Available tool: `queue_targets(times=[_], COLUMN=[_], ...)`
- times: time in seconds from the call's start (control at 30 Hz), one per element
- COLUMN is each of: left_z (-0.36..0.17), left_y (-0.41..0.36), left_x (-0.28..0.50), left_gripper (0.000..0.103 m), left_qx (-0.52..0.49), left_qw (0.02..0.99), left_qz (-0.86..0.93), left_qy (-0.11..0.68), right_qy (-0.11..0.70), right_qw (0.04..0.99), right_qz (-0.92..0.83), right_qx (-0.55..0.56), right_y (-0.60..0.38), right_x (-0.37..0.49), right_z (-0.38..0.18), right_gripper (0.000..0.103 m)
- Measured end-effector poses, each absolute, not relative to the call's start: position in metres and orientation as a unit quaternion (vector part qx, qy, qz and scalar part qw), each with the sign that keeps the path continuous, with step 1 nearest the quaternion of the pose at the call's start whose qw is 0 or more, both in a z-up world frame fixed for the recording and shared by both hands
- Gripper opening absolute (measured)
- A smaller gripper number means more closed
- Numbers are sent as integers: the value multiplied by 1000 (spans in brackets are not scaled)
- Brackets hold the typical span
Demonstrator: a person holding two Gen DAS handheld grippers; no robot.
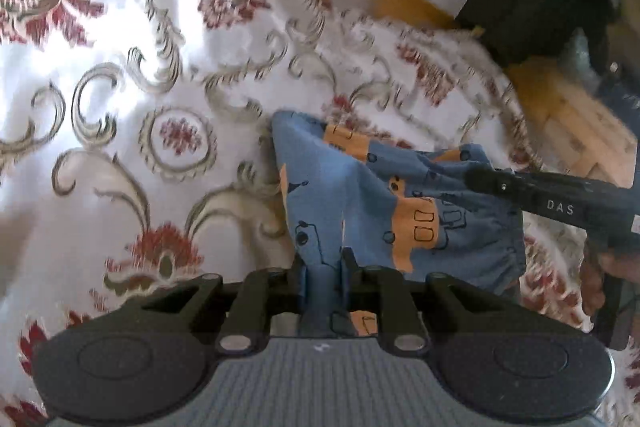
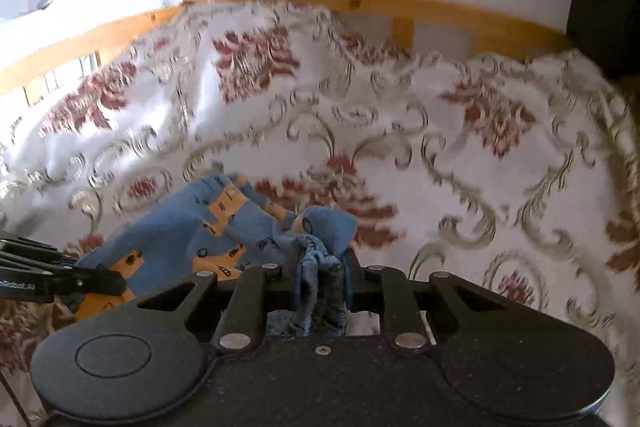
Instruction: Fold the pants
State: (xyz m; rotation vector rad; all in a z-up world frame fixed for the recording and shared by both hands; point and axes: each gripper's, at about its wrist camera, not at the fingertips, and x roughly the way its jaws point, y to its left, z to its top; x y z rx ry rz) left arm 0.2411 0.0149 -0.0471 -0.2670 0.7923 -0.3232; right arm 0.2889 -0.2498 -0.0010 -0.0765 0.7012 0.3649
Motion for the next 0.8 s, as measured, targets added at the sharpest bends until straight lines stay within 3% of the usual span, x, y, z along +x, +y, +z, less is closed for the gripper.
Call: queue_targets(times=[0.33, 0.47, 0.63, 0.7, 0.8], left_z=[-49, -47, -41, -35, -25], left_y=[22, 22, 26, 27, 28], left_x=[242, 241, 238, 235, 227], left_gripper=[19, 26, 44, 55, 73], left_qx=[-145, -140, -135, -128, -113], left_qw=[895, 896, 901, 906, 916], left_qz=[-163, -158, -144, -137, -126], left_qy=[389, 391, 386, 379, 364], right_qy=[340, 340, 324, 313, 290], right_qw=[926, 927, 936, 942, 951], right_qz=[165, 158, 138, 124, 105], right_qx=[-17, -19, -21, -18, -10], right_y=[-256, -255, -255, -255, -257], right_x=[289, 289, 276, 265, 243], right_z=[-13, -13, -13, -10, -1], right_gripper=[21, 25, 47, 70, 84])
